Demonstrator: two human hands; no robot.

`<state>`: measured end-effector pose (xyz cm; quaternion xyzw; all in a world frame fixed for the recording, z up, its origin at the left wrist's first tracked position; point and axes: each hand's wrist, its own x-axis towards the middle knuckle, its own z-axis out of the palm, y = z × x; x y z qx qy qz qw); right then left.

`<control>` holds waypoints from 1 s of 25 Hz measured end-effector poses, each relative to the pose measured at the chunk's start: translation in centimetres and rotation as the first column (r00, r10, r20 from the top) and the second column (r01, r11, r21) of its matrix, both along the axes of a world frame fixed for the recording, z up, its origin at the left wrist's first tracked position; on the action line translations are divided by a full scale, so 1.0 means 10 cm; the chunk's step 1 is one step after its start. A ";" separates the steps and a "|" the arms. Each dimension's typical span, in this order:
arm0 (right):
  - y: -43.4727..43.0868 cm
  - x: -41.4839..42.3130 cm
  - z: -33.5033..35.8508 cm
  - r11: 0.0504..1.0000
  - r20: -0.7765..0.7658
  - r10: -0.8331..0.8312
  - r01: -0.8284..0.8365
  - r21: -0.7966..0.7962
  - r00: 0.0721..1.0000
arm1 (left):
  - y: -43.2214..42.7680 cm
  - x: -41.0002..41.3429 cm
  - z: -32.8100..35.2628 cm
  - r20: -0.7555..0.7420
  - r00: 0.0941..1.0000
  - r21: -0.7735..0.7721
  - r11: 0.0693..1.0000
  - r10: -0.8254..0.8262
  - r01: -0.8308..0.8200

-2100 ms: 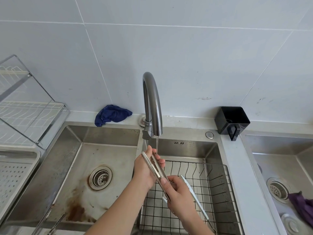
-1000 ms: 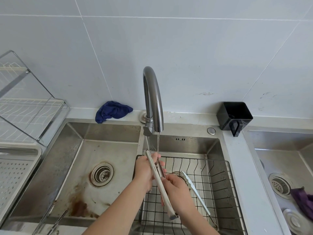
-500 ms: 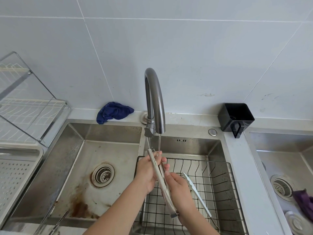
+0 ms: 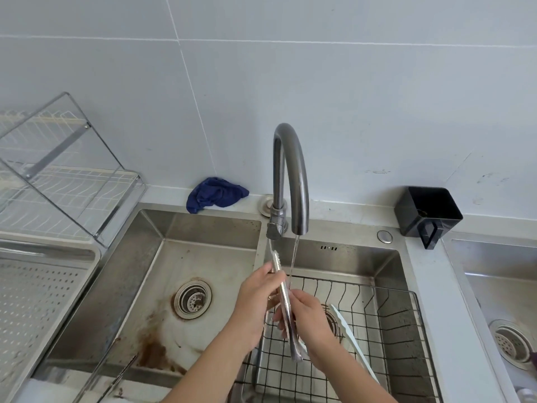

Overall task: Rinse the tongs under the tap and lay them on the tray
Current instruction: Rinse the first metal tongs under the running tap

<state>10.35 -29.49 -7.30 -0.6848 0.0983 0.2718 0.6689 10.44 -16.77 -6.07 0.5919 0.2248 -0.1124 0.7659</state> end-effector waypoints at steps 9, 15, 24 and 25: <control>-0.01 0.24 0.05 0.999 0.133 -0.038 0.037 0.013 0.990 | 0.00 -0.14 0.00 -0.083 0.995 -0.032 0.998 0.049 -0.052; 0.13 0.54 0.23 0.964 0.015 -0.241 0.237 0.122 0.970 | -0.10 -0.03 0.08 -0.069 0.998 -0.164 0.986 0.001 -0.012; 0.08 0.61 0.35 0.968 0.009 -0.146 0.141 0.209 0.989 | -0.10 0.15 0.03 -0.076 0.992 0.003 0.995 -0.103 0.104; 0.07 0.61 0.39 0.961 -0.002 -0.138 0.135 0.241 0.990 | -0.14 0.17 0.03 -0.083 0.995 0.002 0.998 -0.060 0.060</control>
